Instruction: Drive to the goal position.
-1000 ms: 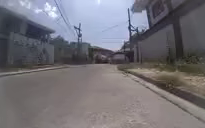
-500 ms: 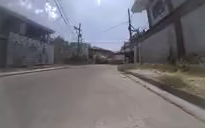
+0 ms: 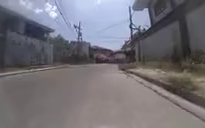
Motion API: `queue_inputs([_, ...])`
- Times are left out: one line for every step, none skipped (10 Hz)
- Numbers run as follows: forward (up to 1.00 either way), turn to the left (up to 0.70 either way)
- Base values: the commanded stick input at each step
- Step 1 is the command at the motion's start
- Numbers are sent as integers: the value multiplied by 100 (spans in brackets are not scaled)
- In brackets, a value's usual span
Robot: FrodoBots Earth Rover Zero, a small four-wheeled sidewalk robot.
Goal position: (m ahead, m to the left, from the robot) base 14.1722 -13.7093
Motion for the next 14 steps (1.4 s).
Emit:
queue_inputs([82,0])
queue_inputs([85,0])
queue_inputs([88,0])
queue_inputs([100,0])
queue_inputs([100,0])
queue_inputs([100,0])
queue_inputs([100,0])
queue_inputs([100,0])
queue_inputs([100,0])
queue_inputs([100,0])
queue_inputs([100,0])
queue_inputs([100,0])
queue_inputs([100,0])
queue_inputs([100,0])
